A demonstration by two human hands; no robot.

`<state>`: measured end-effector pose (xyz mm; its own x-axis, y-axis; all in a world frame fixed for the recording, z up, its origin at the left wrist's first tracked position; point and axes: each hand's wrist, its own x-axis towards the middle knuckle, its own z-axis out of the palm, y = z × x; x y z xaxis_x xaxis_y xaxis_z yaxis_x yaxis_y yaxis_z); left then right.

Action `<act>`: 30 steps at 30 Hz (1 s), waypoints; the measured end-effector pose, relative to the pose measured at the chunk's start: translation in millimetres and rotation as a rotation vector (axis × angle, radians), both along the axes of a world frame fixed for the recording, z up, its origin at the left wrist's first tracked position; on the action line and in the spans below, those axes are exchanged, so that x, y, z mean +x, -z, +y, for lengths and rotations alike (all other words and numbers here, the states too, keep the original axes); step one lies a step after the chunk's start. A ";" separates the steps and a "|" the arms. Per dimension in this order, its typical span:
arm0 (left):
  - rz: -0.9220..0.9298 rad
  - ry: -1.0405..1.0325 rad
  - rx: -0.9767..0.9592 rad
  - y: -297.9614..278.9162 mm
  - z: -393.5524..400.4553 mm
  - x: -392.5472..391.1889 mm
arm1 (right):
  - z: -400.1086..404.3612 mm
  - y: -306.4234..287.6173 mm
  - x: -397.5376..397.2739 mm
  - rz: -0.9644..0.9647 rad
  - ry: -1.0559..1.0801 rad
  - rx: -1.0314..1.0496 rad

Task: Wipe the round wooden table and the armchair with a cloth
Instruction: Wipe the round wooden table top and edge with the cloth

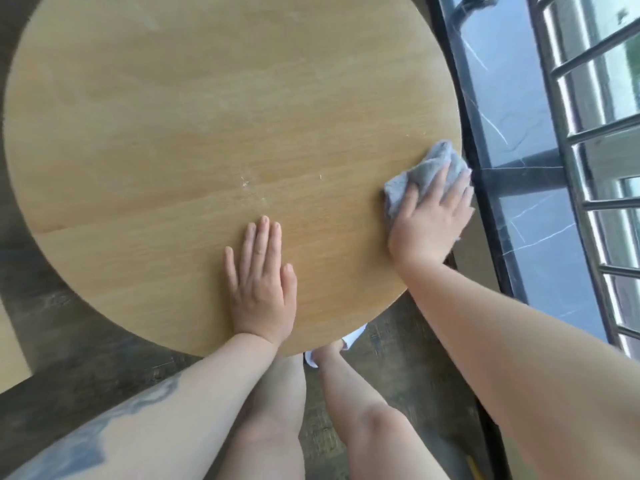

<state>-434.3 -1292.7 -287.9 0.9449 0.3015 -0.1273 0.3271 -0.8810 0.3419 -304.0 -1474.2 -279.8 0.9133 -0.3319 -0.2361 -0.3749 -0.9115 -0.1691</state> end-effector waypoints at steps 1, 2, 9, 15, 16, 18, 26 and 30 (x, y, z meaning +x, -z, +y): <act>0.010 0.019 0.011 0.2 3.8 -0.1 | 23.1 -3.1 -12.4 0.010 -0.048 0.004; 0.020 0.018 0.026 0.7 8.0 0.5 | 38.9 -4.6 -30.3 -0.005 -0.288 0.034; 0.079 -0.028 0.147 5.7 16.3 0.9 | -3.5 -2.8 -24.8 -0.001 -0.181 -0.026; 0.036 -0.104 0.148 6.6 20.3 -4.2 | 5.9 -2.1 -49.4 0.033 -1.456 0.045; 0.030 -0.161 0.141 7.4 22.3 -5.1 | 1.2 0.7 -35.4 0.018 -1.256 0.042; 0.041 -0.335 0.132 8.4 23.2 -4.4 | 14.0 -2.2 -26.1 -0.037 -0.511 0.048; 0.061 -0.495 0.136 9.5 17.9 2.2 | 53.9 1.2 -48.2 -0.034 -0.955 0.061; 0.074 -0.497 0.133 10.7 16.9 0.5 | 59.1 -6.9 -89.4 0.024 -0.477 -0.013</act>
